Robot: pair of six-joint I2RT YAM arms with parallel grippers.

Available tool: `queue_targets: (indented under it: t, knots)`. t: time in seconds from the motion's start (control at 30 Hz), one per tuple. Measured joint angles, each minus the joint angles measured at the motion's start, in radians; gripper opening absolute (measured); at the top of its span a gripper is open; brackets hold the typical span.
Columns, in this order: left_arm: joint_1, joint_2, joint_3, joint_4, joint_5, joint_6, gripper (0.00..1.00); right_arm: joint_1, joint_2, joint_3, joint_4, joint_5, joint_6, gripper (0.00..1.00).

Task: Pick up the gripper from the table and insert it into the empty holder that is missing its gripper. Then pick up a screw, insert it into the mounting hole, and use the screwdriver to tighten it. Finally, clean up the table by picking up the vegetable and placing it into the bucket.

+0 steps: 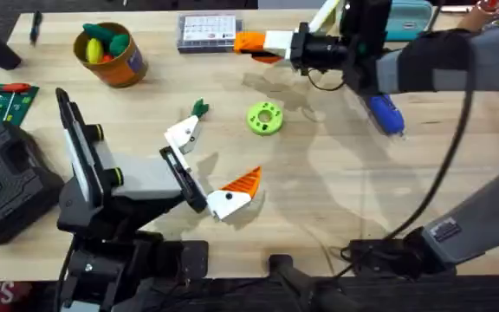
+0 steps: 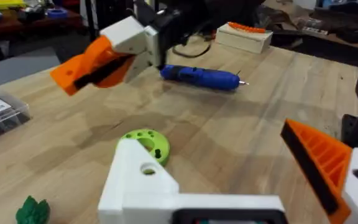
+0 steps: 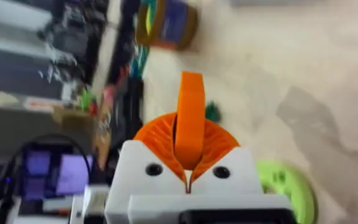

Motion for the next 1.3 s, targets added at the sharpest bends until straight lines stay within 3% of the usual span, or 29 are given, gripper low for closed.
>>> queue_targets:
  t: [0.17,0.2,0.37,0.5,0.7,0.9,1.07,1.3]
  knots:
    - [0.000,0.000,0.000,0.000,0.000,0.000,0.988,-0.002,-0.147,0.006,-0.369,-0.008,-0.146,0.018]
    - [0.000,0.000,0.000,0.000,-0.001,0.000,0.988,0.004,-0.255,0.009,-0.573,-0.007,-0.240,0.019]
    - [0.000,0.000,0.000,0.000,-0.004,0.000,0.986,0.029,-0.447,0.014,-0.896,-0.021,-0.369,0.018]
    - [0.000,0.000,0.000,0.000,-0.004,0.000,0.985,0.047,-0.521,0.016,-1.062,-0.104,-0.455,0.020]
    - [0.000,0.000,0.000,0.000,-0.005,0.000,0.986,0.084,-0.474,0.014,-1.084,-0.247,-0.532,0.018]
    - [0.000,0.000,0.000,0.000,-0.007,0.000,0.986,0.139,-0.322,0.012,-1.005,-0.401,-0.560,0.019]
    - [0.000,0.000,0.000,0.001,-0.007,0.000,0.986,0.158,-0.206,0.008,-0.922,-0.484,-0.514,0.018]
    - [0.000,0.000,0.000,0.000,-0.008,0.000,0.986,0.196,-0.164,0.002,-0.776,-0.547,-0.398,0.019]
